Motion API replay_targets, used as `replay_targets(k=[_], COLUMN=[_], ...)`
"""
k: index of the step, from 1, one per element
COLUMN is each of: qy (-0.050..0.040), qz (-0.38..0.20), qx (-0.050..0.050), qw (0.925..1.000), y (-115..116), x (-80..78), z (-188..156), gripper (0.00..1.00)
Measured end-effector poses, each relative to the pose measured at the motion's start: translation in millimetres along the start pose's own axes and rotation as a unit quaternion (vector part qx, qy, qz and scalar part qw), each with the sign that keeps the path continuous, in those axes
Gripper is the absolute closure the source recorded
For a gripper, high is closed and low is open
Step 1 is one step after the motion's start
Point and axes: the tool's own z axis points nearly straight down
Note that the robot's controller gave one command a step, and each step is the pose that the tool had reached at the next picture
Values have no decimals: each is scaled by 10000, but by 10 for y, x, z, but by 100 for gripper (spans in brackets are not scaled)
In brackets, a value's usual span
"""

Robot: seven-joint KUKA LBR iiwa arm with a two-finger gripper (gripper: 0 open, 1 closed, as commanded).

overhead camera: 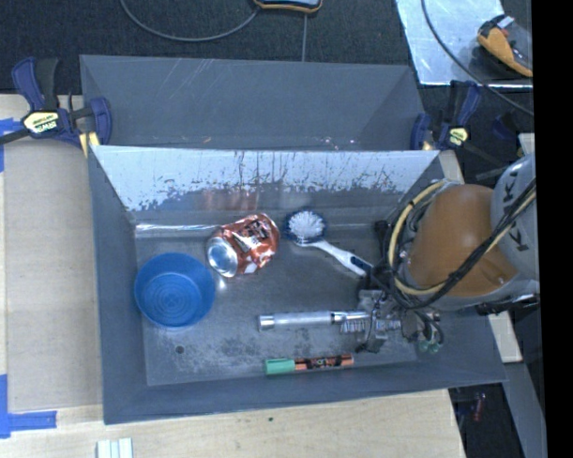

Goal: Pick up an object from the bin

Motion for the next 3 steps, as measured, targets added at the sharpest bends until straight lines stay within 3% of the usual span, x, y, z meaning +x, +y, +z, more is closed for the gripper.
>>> replay_targets(k=[2,3], qy=[-12,41], qz=[-5,-3], qx=[1,-1], qw=[10000,10000], y=[-1,-4], x=[-1,22], z=[-87,-487], gripper=[100,100])
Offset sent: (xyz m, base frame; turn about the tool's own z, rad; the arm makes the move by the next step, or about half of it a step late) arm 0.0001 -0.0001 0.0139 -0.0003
